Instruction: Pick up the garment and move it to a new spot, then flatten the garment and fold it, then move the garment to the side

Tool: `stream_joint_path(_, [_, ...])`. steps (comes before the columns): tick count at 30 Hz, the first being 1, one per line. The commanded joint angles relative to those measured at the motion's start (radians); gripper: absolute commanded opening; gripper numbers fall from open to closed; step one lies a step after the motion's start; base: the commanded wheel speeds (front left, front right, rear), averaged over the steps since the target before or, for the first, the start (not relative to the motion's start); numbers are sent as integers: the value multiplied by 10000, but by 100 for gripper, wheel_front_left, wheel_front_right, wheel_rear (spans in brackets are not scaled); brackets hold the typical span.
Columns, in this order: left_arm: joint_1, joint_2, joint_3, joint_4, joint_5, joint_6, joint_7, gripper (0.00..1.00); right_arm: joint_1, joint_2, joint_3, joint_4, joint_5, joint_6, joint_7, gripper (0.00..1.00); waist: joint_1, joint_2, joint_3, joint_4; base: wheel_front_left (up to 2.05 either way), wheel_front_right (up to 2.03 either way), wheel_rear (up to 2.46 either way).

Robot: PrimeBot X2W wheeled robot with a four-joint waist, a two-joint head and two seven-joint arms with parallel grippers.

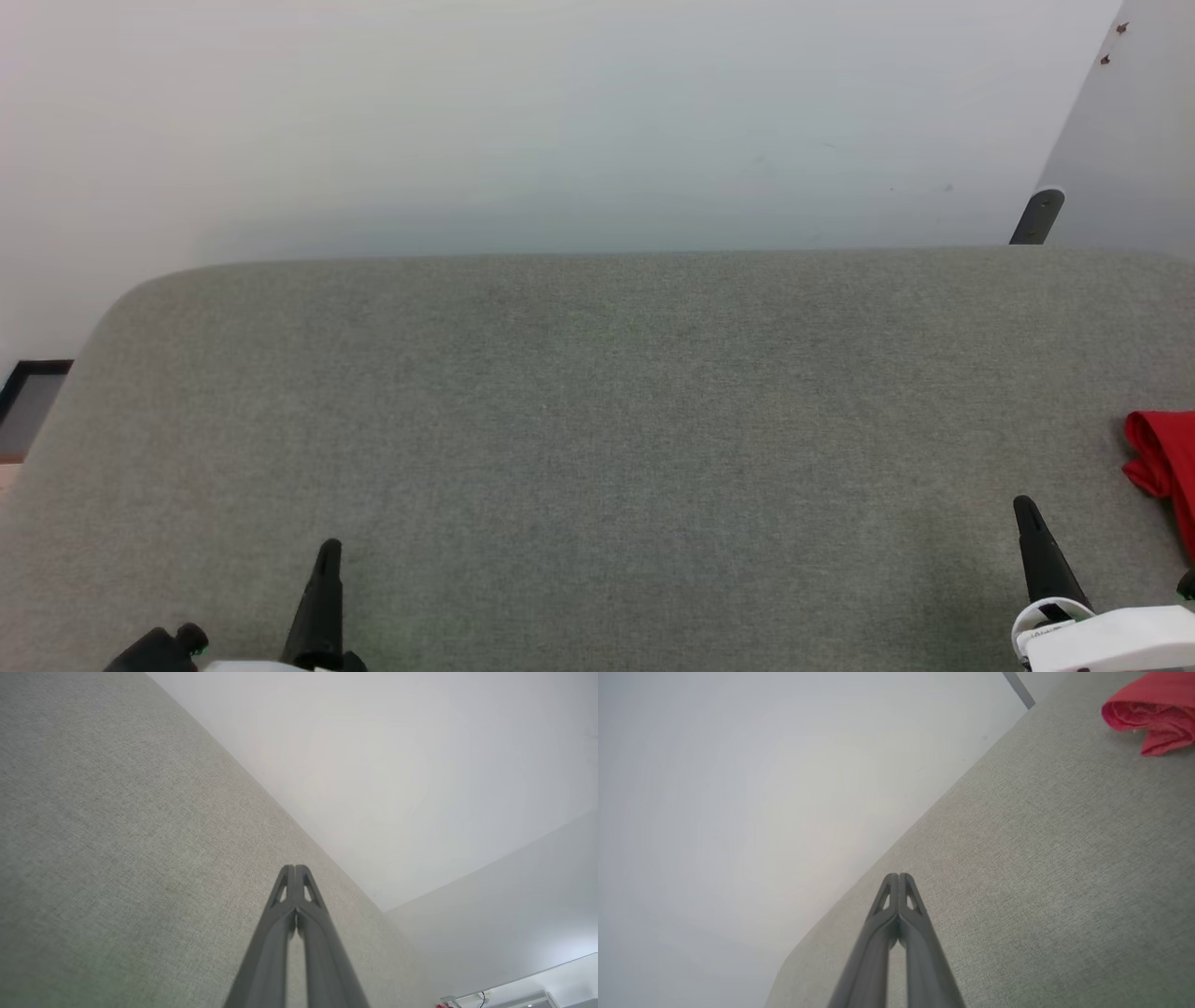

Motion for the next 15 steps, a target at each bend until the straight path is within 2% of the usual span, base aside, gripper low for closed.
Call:
stream_joint_path(1, [-223, 9, 54, -65, -309, -15, 73, 0, -286, 12, -73, -77, 284, -4, 59, 0, -1, 0, 6, -2, 0, 0, 0])
stream_joint_path(15, [-582, -43, 143, 127, -1848, -19, 495, 0, -463, 142, -230, 47, 1709, -4, 419, 0, -1, 0, 59, -28, 0, 0, 0])
